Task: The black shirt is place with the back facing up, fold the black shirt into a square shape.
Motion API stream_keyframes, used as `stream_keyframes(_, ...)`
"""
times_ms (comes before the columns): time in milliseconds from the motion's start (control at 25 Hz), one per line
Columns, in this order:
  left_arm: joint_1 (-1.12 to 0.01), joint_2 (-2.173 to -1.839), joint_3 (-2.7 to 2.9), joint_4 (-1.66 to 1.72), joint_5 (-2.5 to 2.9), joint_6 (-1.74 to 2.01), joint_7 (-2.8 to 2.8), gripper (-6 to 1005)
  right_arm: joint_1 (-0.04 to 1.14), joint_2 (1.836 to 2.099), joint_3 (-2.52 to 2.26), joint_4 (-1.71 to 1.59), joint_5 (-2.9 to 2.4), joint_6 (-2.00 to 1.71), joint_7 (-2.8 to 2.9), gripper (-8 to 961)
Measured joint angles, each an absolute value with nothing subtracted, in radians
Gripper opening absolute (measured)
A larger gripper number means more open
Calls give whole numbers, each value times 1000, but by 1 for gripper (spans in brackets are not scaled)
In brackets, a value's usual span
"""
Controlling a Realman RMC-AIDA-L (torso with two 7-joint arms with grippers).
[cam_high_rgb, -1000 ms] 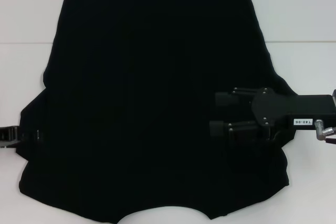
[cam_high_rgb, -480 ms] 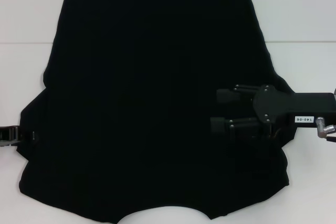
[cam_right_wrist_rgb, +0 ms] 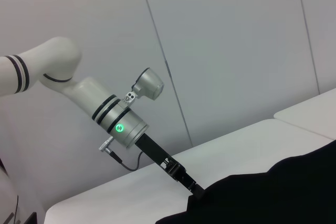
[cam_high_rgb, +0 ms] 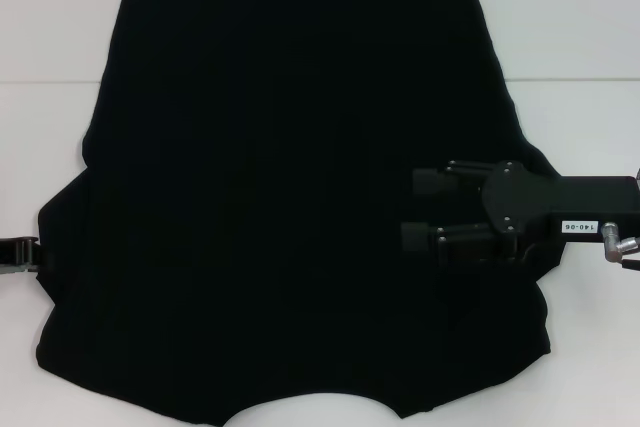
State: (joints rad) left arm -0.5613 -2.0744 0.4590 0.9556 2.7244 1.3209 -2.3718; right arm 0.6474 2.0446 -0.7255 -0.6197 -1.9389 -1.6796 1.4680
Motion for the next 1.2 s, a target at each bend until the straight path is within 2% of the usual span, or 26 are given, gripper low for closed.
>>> stream_keyframes(320, -560, -2075, 460, 956, 2724, 1310, -2368, 37, 647, 2045, -722, -620, -1939, -1680, 1468, 911)
stream_keyframes(520, -553, -2076, 449, 957, 2717, 1303, -2358, 0, 647, 2045, -708, -620, -1939, -1680, 1468, 911)
stream_keyframes(1200, -537, -2055, 239, 965, 2712, 1297, -2257, 1, 641, 2062, -680, -611, -1937, -1658, 1460, 912)
